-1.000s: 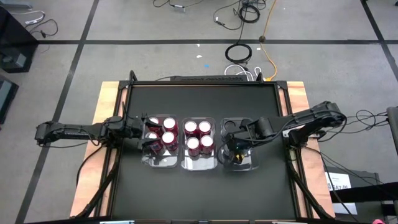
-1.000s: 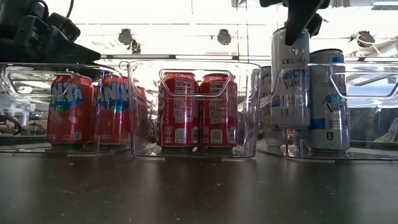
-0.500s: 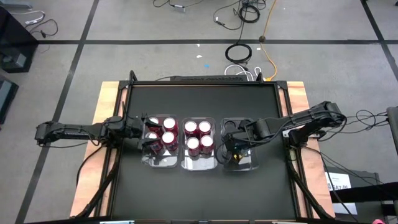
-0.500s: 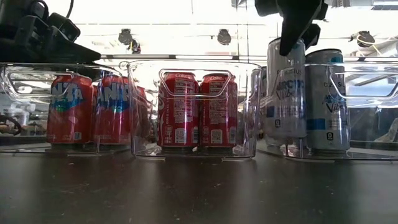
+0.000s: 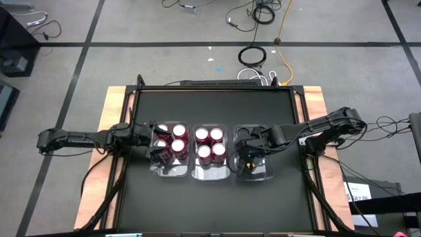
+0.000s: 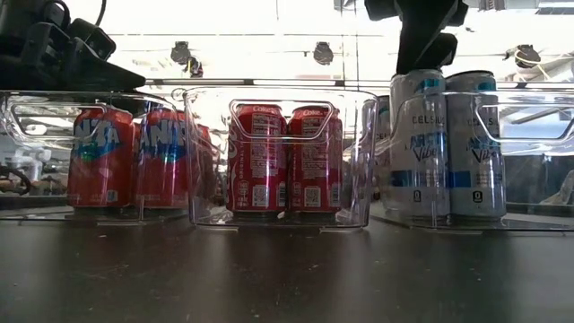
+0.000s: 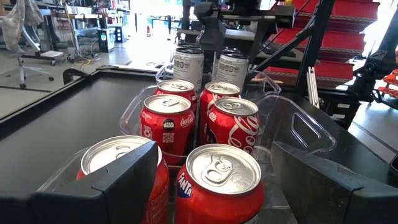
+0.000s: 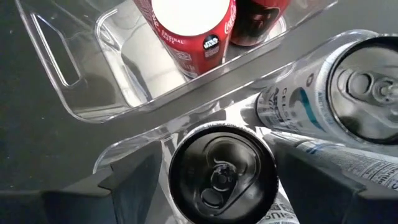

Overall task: Sort soda cans
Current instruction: Put the white blue soda can into the right transparent bin

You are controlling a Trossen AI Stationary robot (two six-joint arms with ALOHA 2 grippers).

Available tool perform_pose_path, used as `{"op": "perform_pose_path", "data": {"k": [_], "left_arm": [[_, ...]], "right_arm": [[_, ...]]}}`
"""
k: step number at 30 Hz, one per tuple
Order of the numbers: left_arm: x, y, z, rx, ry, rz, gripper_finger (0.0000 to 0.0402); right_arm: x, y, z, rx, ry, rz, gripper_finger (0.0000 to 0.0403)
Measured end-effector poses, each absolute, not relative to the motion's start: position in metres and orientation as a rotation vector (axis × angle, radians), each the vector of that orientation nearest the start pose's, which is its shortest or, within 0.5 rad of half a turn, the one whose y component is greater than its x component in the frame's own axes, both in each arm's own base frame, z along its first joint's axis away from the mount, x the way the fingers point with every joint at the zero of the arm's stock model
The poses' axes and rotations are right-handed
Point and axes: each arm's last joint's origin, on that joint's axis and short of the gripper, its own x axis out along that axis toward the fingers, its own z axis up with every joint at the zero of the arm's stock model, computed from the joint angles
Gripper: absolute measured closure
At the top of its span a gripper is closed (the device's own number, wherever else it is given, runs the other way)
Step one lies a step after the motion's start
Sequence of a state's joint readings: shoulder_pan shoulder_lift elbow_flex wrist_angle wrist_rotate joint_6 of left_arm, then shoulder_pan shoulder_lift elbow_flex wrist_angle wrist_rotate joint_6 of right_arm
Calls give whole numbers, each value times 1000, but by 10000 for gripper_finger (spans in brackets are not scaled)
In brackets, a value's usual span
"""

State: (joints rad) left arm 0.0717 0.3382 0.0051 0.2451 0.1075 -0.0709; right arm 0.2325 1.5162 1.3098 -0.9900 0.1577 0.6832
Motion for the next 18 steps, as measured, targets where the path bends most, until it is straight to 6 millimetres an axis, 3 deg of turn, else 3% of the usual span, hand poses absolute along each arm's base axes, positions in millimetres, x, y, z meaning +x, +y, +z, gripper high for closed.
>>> {"op": "perform_pose_path", "data": {"k": [13, 18], "left_arm": [[118, 5, 159, -79, 89, -32, 81], [118, 5, 159, -79, 89, -33, 81]], "right_arm": [[286, 63, 286, 359, 1136, -323, 99], [288, 64, 295, 352, 1113, -301, 99]]}}
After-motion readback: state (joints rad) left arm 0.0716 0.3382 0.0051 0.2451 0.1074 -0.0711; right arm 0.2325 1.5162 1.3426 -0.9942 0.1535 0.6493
